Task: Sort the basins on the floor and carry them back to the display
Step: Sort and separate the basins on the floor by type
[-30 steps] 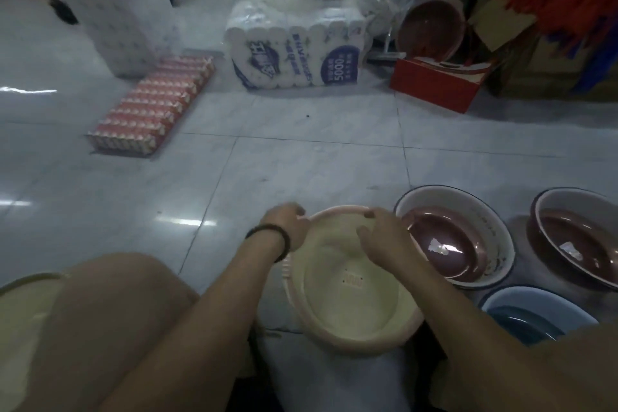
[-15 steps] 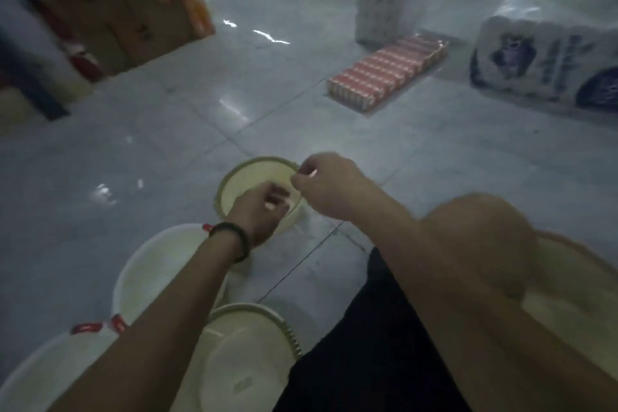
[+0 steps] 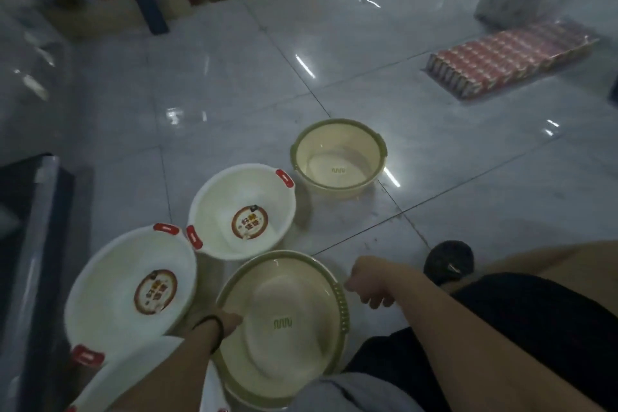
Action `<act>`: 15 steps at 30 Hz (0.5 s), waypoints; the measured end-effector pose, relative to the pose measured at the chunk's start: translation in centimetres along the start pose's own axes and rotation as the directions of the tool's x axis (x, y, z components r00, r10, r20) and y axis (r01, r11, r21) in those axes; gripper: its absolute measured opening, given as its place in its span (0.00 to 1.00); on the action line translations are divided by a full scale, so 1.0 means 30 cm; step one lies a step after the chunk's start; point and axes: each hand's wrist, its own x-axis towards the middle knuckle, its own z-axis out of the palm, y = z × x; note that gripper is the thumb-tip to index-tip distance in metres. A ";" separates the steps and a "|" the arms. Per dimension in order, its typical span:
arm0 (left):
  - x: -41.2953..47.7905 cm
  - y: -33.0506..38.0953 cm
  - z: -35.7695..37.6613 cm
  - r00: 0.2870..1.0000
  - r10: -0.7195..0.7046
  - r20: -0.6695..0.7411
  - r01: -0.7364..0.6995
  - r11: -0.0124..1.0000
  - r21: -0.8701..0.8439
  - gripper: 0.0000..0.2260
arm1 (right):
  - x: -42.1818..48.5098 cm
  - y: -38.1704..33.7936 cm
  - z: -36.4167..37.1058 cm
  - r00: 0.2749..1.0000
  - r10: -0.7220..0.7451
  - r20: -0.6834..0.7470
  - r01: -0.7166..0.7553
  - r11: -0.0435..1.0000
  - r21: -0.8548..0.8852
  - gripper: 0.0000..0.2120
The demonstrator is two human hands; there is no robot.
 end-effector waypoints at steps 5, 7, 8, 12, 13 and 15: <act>0.100 -0.027 0.001 0.991 -0.054 0.120 0.075 0.982 -0.175 0.31 | 0.023 0.008 0.002 1.000 -0.012 -0.027 0.015 0.995 0.094 0.18; 0.128 -0.033 0.011 0.985 -0.072 0.156 0.105 0.971 -0.217 0.31 | 0.033 0.017 0.014 1.000 0.006 -0.004 -0.005 0.997 0.075 0.18; 0.130 -0.032 0.021 0.987 -0.056 0.147 0.089 0.969 -0.229 0.31 | 0.040 0.021 0.021 1.000 0.018 0.003 -0.018 0.997 0.071 0.18; 0.086 0.007 0.112 0.998 0.042 0.040 -0.028 0.956 -0.293 0.27 | 0.065 0.021 0.044 0.999 0.052 0.011 -0.053 0.991 0.126 0.17; 0.069 0.029 0.147 0.997 0.070 0.013 -0.063 0.951 -0.302 0.21 | 0.065 0.019 0.045 0.998 0.054 0.016 -0.056 0.988 0.141 0.18; 0.010 0.098 0.213 0.992 0.126 -0.018 -0.124 0.932 -0.341 0.11 | 0.063 0.016 0.042 0.998 0.060 0.011 -0.061 0.987 0.149 0.18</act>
